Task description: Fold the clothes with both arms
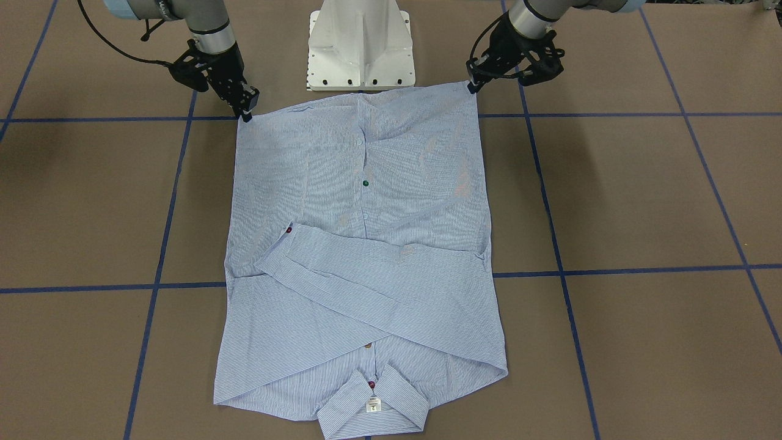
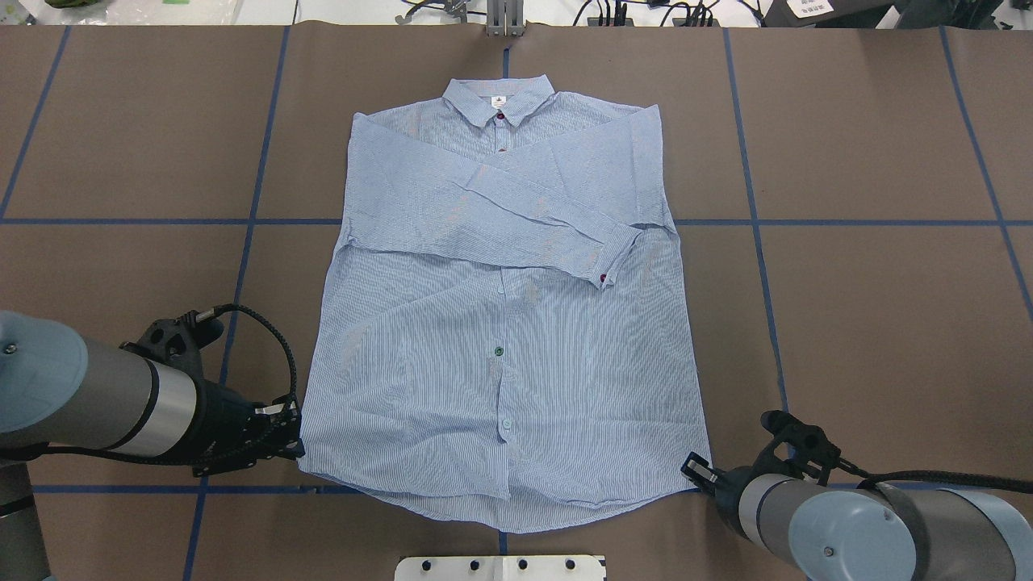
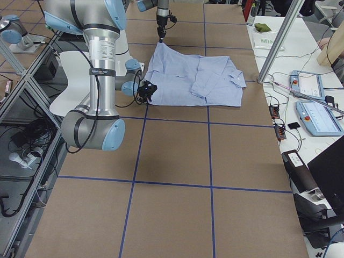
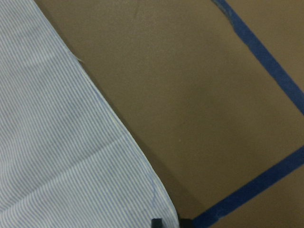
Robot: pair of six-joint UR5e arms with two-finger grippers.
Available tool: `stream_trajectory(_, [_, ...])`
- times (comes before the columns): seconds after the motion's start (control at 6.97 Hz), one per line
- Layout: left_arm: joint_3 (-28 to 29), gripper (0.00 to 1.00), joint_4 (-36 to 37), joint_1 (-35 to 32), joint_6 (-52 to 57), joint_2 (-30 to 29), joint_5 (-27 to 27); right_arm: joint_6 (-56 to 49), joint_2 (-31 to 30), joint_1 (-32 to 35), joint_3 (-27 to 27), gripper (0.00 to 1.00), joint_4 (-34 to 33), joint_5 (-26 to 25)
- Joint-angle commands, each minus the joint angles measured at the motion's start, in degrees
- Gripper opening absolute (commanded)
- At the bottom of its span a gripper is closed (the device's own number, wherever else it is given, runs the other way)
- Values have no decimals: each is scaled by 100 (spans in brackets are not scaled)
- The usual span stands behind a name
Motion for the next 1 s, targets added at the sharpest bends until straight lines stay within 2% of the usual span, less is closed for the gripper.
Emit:
stream_trajectory(0.0, [-11, 0, 0, -6, 0, 31, 7, 9, 10, 20, 27, 0, 0, 0])
stream_trajectory(0.29, [-28, 0, 0, -6, 0, 23, 7, 17, -25, 55, 132, 0, 0, -9])
stream_trajectory(0.57, [-168, 0, 17, -15, 0, 49, -10, 26, -471, 55, 893, 0, -175, 34])
stream_trajectory(0.72, [-160, 0, 105, -33, -9, -30, -63, 18, -647, 177, 1394, 0, -307, 174])
stream_trajectory(0.86, [-82, 0, 132, -450, 35, -117, -115, -70, -501, 848, 1460, 0, -473, 663])
